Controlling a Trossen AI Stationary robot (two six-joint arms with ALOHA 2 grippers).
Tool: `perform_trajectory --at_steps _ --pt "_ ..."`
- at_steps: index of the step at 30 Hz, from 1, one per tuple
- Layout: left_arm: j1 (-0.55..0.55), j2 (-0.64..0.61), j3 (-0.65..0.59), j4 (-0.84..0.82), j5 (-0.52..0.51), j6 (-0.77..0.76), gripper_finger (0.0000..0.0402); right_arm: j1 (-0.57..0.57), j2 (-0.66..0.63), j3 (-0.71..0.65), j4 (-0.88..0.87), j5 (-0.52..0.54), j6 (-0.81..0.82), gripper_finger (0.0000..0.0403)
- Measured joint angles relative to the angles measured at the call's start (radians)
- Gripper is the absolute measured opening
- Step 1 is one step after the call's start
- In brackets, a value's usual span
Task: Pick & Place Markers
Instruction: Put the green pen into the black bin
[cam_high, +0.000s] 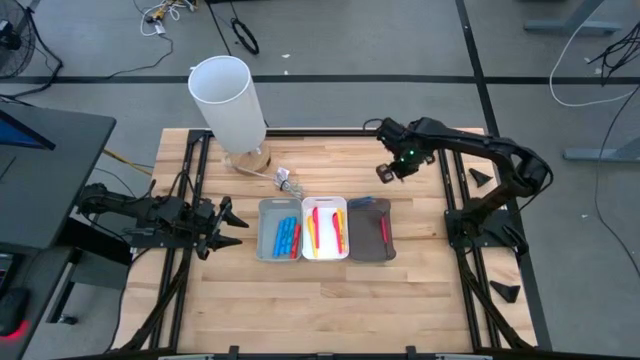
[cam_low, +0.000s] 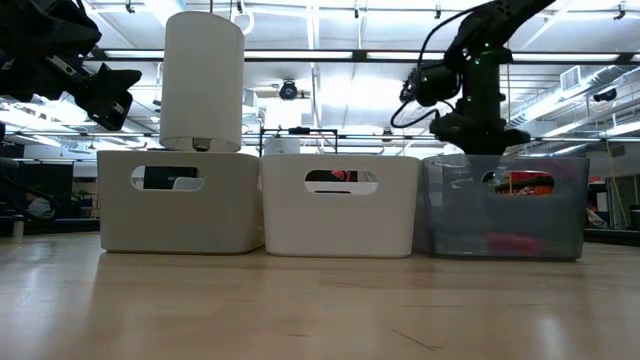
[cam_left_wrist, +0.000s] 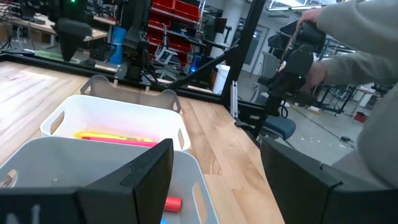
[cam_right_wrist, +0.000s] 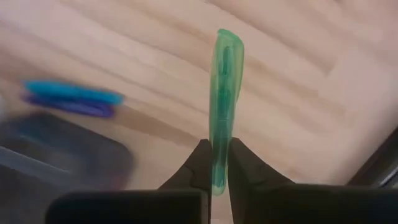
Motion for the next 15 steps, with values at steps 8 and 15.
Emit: perform_trajectory --at_steps 8,15 --pt "0.000 0.000 0.000 0.000 0.000 0.000 0.0248 0.033 0.000 0.085 -0.042 -0.100 0.411 0.0018" --pt "0.000 0.000 0.000 0.000 0.000 0.000 0.0248 0.079 -0.001 0.133 -0.042 -0.118 0.514 0.0018"
